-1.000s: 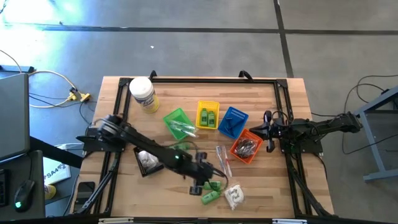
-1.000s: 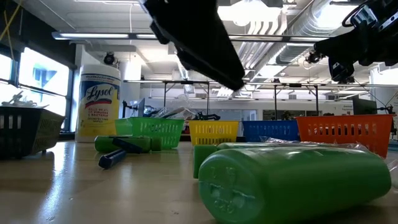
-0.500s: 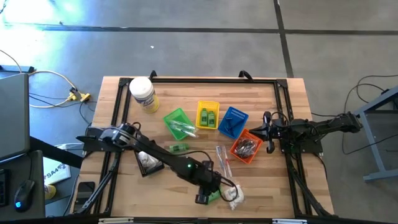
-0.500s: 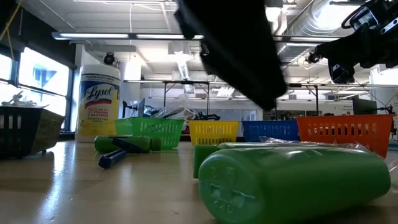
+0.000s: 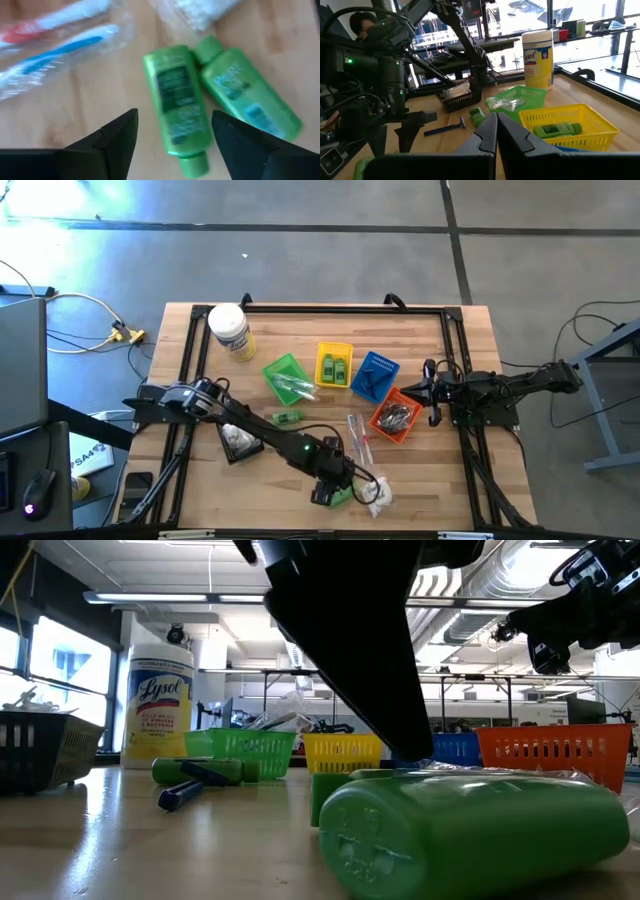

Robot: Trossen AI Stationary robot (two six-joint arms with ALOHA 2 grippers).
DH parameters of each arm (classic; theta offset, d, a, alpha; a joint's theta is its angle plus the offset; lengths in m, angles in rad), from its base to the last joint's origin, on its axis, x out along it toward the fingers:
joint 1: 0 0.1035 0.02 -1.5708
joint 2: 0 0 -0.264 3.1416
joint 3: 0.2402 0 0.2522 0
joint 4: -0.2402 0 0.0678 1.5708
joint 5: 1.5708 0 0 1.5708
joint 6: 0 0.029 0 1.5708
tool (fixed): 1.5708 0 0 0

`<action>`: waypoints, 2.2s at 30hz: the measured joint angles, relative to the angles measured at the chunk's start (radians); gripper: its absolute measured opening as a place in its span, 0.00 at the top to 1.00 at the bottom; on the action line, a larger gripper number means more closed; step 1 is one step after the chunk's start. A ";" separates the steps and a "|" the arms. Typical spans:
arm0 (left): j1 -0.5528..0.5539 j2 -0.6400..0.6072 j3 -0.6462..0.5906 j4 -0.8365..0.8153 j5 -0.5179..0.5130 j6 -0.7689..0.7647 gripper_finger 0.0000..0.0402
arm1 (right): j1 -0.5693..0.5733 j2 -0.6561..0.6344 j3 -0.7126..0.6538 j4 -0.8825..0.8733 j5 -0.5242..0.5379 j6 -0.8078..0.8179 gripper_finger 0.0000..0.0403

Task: Pick & Place Travel size toiletries
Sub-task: Put the shampoo bottle into the yellow bin

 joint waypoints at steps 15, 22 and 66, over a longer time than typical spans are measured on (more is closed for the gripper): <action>0.016 0.044 -0.007 -0.023 0.021 0.001 0.38 | 0.000 0.000 0.000 0.001 0.000 0.000 0.99; 0.033 0.052 -0.003 -0.012 0.024 0.016 0.38 | 0.000 0.002 0.000 0.003 0.001 0.000 0.99; 0.221 -0.564 -0.150 -0.245 -0.352 0.344 0.63 | 0.000 0.003 0.000 0.005 0.000 -0.003 0.99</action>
